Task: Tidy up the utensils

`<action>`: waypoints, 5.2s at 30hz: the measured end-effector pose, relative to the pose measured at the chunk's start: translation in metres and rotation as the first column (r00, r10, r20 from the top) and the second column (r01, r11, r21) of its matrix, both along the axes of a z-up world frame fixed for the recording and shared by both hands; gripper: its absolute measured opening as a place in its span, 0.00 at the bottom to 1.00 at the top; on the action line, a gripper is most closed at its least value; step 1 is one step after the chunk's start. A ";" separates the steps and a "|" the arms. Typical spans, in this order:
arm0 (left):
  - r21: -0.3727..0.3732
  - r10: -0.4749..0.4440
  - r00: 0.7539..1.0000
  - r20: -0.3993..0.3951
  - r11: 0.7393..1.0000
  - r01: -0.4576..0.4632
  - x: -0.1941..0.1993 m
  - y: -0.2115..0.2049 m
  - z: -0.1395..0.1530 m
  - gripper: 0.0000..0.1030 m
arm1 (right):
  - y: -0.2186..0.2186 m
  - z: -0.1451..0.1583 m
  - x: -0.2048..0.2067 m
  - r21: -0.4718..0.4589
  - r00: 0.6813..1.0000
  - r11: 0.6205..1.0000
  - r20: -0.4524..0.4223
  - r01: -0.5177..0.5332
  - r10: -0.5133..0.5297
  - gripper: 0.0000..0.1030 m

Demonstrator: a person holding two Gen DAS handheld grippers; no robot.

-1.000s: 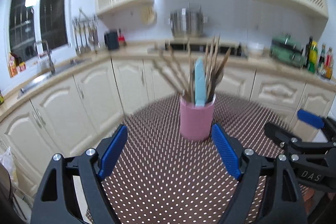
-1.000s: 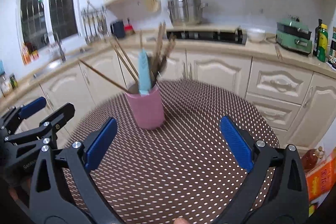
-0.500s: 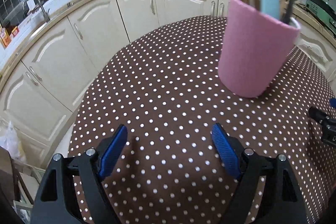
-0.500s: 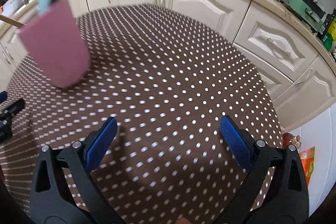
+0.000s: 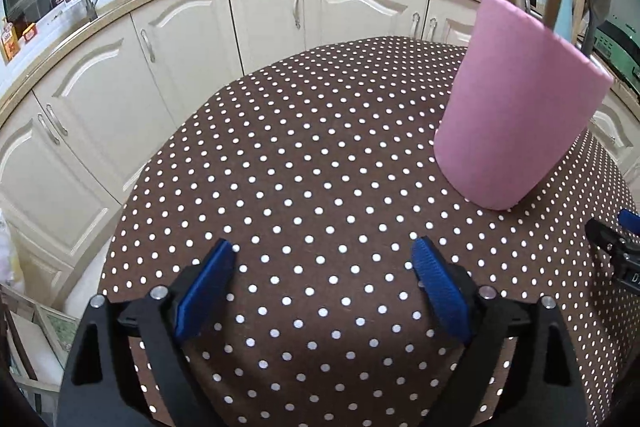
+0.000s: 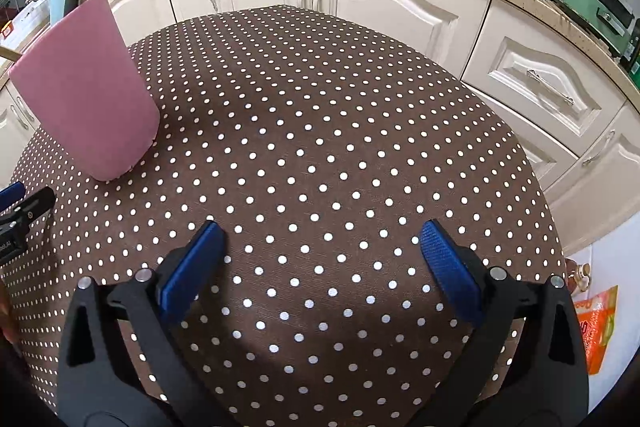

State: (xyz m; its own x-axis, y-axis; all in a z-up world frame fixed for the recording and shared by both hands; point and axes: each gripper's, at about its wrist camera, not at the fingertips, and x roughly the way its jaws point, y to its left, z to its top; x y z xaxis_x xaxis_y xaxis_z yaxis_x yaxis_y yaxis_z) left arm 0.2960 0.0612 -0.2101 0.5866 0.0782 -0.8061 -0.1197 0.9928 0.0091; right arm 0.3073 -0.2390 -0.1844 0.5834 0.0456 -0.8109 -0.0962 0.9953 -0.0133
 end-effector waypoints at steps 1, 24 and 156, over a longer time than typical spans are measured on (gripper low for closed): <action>0.003 -0.002 1.000 -0.002 1.000 0.002 0.000 -0.002 0.001 0.89 | 0.000 0.001 0.000 0.001 1.000 1.000 0.000 0.000 0.000 0.94; 0.004 -0.006 1.000 -0.007 1.000 0.006 0.001 -0.008 0.000 0.94 | 0.000 0.000 0.000 0.000 1.000 1.000 0.000 0.001 -0.001 0.94; 0.012 -0.045 0.999 -0.013 0.999 0.045 0.007 -0.011 0.000 0.96 | 0.001 -0.001 -0.001 0.000 1.000 1.000 0.001 0.000 0.000 0.94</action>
State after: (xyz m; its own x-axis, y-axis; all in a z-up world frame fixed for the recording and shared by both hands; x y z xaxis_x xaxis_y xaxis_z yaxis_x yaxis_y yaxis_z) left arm 0.3026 0.0505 -0.2105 0.5791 0.0619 -0.8129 -0.0747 0.9969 0.0227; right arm 0.3067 -0.2379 -0.1852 0.5841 0.0458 -0.8104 -0.0961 0.9953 -0.0130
